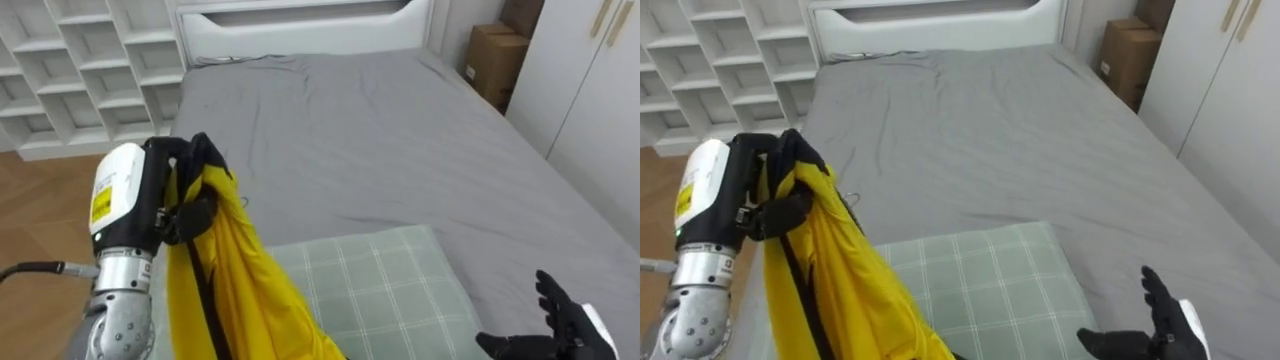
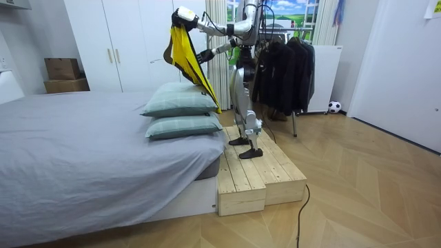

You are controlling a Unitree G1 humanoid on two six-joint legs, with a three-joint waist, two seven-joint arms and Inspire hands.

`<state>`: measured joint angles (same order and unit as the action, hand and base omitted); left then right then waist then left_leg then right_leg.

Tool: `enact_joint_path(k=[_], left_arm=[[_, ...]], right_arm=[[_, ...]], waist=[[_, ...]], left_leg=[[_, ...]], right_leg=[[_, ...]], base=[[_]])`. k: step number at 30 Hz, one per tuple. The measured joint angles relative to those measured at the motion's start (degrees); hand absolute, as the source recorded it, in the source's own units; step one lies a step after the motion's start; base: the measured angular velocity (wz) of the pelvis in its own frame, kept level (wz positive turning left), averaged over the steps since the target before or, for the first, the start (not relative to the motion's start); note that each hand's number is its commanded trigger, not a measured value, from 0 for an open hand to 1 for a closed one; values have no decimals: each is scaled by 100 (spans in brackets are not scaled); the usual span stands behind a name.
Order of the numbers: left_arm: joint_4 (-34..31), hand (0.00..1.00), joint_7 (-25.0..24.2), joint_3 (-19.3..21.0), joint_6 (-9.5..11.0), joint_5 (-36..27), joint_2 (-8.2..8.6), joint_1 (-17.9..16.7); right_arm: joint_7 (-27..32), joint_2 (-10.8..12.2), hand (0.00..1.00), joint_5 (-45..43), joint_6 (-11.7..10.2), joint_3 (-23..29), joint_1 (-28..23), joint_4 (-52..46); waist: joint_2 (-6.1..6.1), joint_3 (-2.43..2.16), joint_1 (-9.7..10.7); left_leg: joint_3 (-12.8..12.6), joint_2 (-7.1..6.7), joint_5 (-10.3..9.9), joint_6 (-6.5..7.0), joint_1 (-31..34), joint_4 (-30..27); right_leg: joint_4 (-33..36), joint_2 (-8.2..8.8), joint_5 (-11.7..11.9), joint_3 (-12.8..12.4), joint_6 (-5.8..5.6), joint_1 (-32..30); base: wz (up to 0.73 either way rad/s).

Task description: Hang clothes

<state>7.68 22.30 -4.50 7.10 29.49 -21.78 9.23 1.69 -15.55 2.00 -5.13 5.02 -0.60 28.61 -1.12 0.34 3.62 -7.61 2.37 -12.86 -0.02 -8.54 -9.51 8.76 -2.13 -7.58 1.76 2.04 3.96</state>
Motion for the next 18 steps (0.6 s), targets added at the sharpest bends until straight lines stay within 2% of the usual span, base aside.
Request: enact_joint_path(k=[4,7,8,9,12,18], left_arm=[[-284,100,-125,47,52,415,-189,14],[-568,100,-155,78,96,709,-360,15],[-642,100,-154,131,197,767,-413,15],[-690,100,-151,197,275,818,-437,23],[-728,100,-129,311,341,898,-449,37],[-728,100,-102,689,438,1023,-462,40]], right_arm=[[-199,-113,0,40,-51,-42,1,-234],[-354,-140,0,53,-66,-46,6,-515],[-413,-155,0,53,-131,-49,28,-533],[-442,-174,0,55,-152,-53,57,-533],[-504,-190,0,66,-161,-54,63,-533],[-698,-194,0,20,-164,-54,52,-533]], waist=[[-65,33,-86],[-175,23,-103],[-213,16,-107],[-248,15,-104],[-307,14,-99],[-320,11,-104]], left_leg=[[-1,-1,0,0,14,0],[31,-4,0,0,50,-1],[32,-4,0,0,50,-1],[41,-3,0,0,50,-1],[77,-2,0,0,54,-1],[104,-4,0,0,96,-14]], right_leg=[[-1,1,0,3,-1,-6],[-13,3,0,12,-1,-20],[-14,3,0,12,-1,-20],[-15,3,0,16,-1,-18],[-15,4,0,41,-1,-9],[-13,6,0,62,-1,-40]], base=[[1],[6],[0],[0],[5],[2]])
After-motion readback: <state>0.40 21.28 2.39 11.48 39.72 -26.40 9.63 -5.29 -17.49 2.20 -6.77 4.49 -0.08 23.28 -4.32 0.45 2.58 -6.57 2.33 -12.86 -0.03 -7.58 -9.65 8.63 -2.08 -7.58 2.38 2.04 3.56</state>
